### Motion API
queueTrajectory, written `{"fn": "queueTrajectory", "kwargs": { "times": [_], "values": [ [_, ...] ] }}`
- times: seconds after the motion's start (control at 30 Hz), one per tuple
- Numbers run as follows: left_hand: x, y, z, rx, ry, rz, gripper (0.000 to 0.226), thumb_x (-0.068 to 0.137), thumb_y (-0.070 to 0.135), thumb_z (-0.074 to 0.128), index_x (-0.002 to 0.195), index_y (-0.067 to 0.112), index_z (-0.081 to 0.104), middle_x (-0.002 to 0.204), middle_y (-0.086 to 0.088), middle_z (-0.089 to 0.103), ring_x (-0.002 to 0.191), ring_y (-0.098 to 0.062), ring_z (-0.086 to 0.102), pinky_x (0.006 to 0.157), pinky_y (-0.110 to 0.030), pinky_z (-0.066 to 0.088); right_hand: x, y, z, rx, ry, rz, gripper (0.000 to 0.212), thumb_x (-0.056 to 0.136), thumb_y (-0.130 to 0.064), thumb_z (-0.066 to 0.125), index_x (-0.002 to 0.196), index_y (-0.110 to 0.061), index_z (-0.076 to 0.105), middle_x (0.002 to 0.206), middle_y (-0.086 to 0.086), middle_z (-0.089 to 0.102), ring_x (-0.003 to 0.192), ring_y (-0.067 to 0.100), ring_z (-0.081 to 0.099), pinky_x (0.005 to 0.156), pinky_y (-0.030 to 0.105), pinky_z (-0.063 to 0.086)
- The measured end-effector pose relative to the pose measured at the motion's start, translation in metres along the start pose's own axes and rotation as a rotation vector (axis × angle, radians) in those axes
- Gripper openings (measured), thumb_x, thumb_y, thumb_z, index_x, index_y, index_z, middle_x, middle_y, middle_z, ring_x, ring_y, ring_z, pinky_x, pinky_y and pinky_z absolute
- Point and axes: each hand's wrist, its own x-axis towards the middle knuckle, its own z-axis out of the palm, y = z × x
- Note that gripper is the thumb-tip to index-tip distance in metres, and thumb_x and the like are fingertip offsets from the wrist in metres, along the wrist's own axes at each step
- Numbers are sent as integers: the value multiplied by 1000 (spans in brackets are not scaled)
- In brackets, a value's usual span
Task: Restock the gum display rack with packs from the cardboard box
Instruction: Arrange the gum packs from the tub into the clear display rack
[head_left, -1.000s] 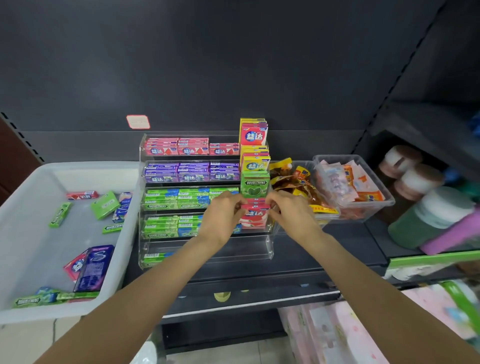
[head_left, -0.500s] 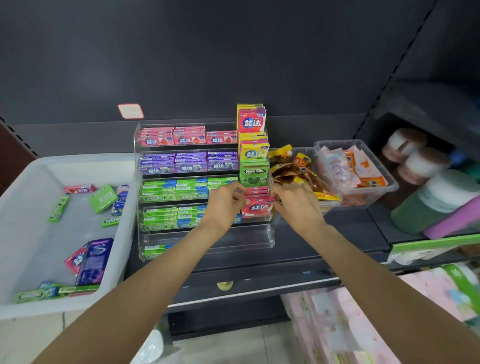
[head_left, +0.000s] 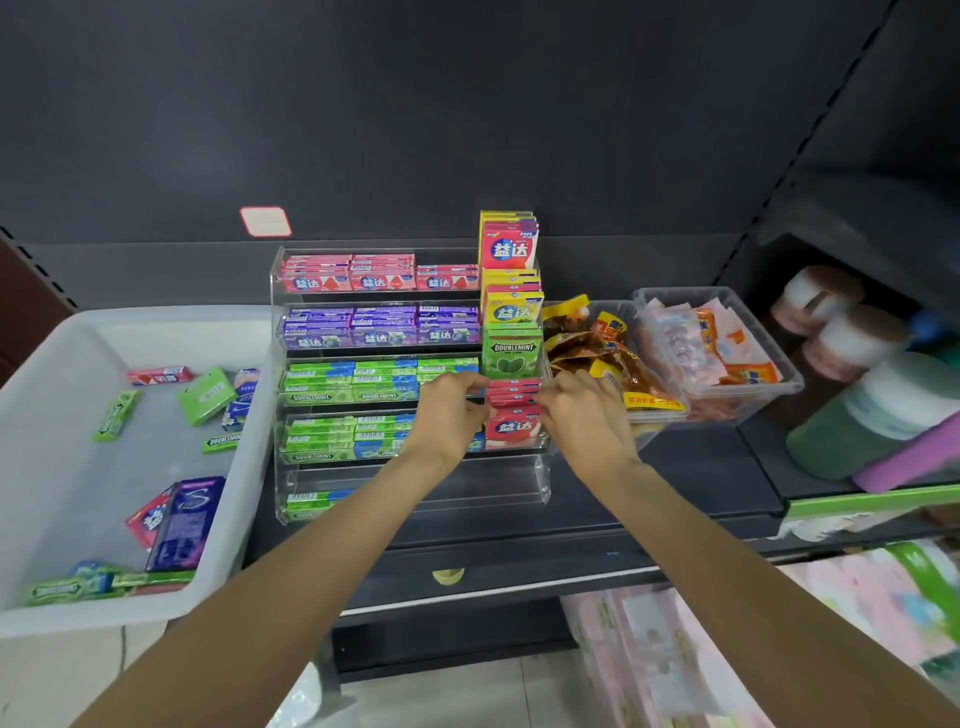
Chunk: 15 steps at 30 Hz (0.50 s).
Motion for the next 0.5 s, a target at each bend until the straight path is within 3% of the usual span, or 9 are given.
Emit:
{"fn": "queueTrajectory", "kwargs": {
  "times": [0.1, 0.17, 0.33, 0.5],
  "values": [
    [2, 2, 3, 38, -2, 33, 31, 87, 6, 63, 117, 11, 64, 116, -7, 63, 71, -8, 56, 65, -6, 43, 1, -2, -2, 114, -37, -49, 43, 92, -22, 56, 134, -17, 49, 131, 3, 50, 121, 20, 43, 101, 33, 36],
    [2, 2, 5, 52, -6, 33, 30, 87, 6, 62, 116, 13, 65, 117, -8, 60, 69, -8, 54, 72, -12, 45, 1, -5, -1, 132, -57, -73, 44, 94, -24, 54, 136, -16, 47, 134, 3, 48, 122, 21, 43, 102, 34, 36],
    [4, 2, 6, 50, 0, 24, 29, 87, 9, 64, 116, 12, 64, 119, -8, 56, 88, -18, 64, 83, -21, 49, 4, -7, 5, 124, -47, -33, 36, 93, -17, 54, 130, -16, 55, 134, 2, 51, 120, 22, 46, 100, 33, 38],
    [-2, -2, -2, 17, -15, 51, 30, 87, 13, 64, 117, 13, 62, 116, -8, 57, 92, -18, 62, 83, -22, 48, 1, -19, -2, 225, -8, 0, 36, 93, -25, 55, 129, -18, 55, 129, 1, 52, 120, 19, 47, 99, 33, 40]
  ]
}}
